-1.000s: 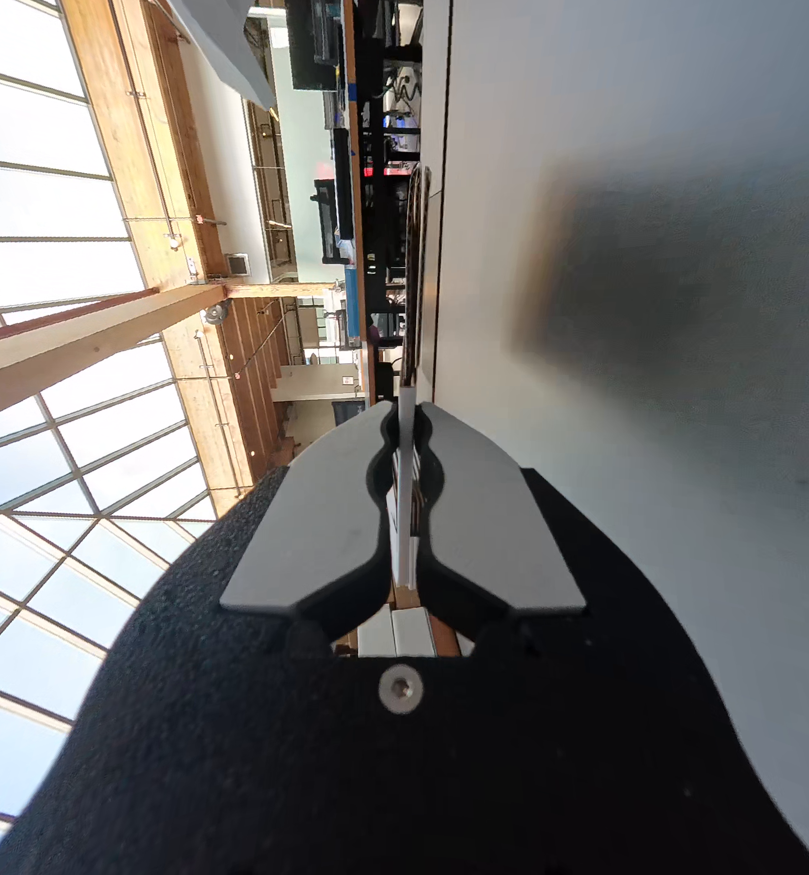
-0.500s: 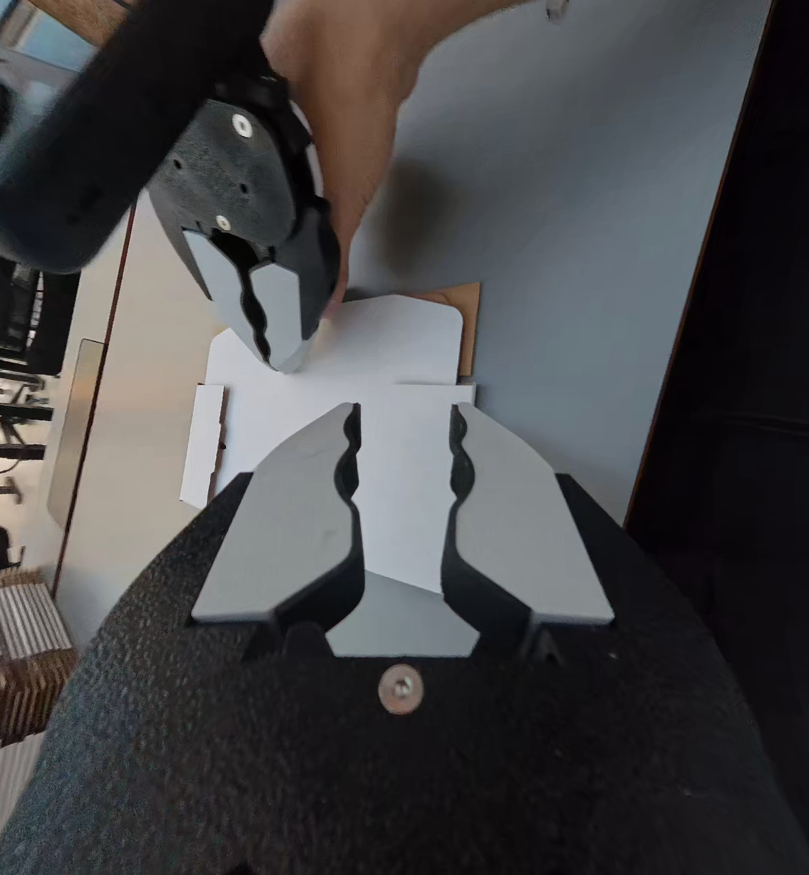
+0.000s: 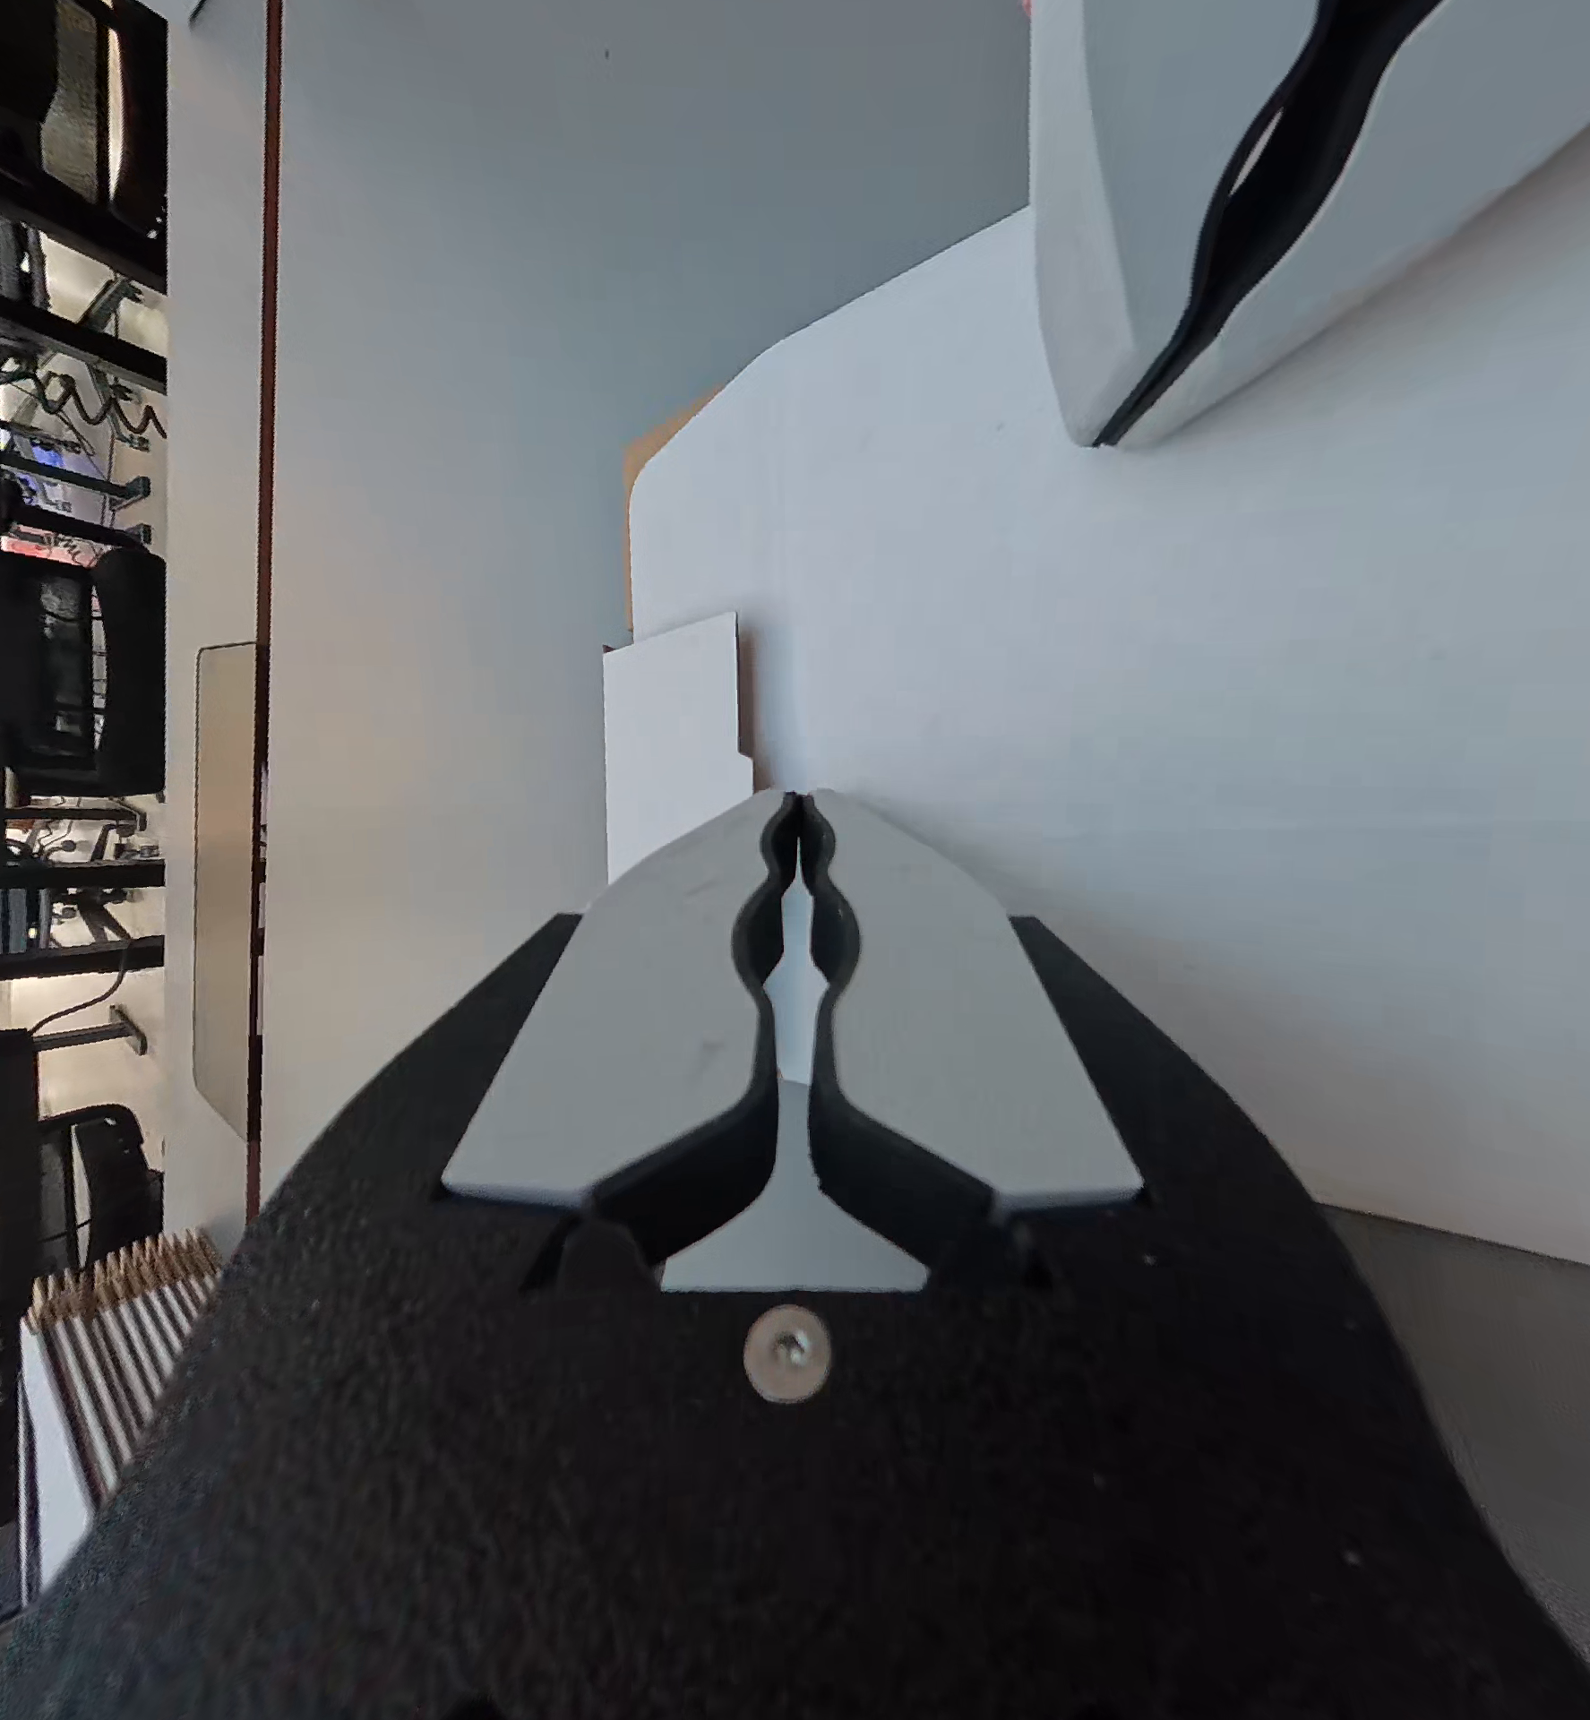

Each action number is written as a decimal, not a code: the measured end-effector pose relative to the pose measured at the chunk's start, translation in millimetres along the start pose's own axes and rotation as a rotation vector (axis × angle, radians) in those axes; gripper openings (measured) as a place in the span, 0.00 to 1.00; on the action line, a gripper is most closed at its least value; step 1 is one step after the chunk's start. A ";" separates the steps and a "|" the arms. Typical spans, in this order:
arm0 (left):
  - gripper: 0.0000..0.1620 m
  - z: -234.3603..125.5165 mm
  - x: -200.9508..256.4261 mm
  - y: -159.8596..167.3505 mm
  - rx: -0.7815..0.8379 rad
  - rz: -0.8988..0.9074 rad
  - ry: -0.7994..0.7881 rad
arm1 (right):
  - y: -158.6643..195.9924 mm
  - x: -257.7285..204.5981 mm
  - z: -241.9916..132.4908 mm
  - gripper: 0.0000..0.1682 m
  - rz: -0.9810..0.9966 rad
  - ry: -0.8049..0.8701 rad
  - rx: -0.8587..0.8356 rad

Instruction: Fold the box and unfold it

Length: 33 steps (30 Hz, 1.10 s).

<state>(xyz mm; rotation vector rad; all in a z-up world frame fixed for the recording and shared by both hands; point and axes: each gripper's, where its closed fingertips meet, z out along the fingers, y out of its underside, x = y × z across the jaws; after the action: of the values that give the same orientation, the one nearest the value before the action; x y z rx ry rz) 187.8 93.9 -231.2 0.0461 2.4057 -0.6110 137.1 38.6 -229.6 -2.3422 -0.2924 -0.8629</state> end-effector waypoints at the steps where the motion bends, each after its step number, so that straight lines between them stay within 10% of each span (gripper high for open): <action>1: 0.00 1.8 -3.9 0.9 -0.018 0.018 -0.023 | -0.1 -0.1 0.0 0.00 -0.011 0.003 0.003; 13: 0.00 1.3 -74.5 -8.8 -0.070 0.104 -0.352 | 0.3 1.4 0.3 0.00 -0.015 0.005 0.019; 33: 0.00 86.8 -99.7 10.9 0.034 -0.083 0.058 | 3.6 10.8 5.4 0.00 0.031 0.071 -0.029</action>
<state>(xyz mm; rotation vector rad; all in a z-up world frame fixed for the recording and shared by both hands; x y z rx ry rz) 319.3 77.3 -234.9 -0.0215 2.4635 -0.6972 149.6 39.0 -227.5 -2.3310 -0.2140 -0.9388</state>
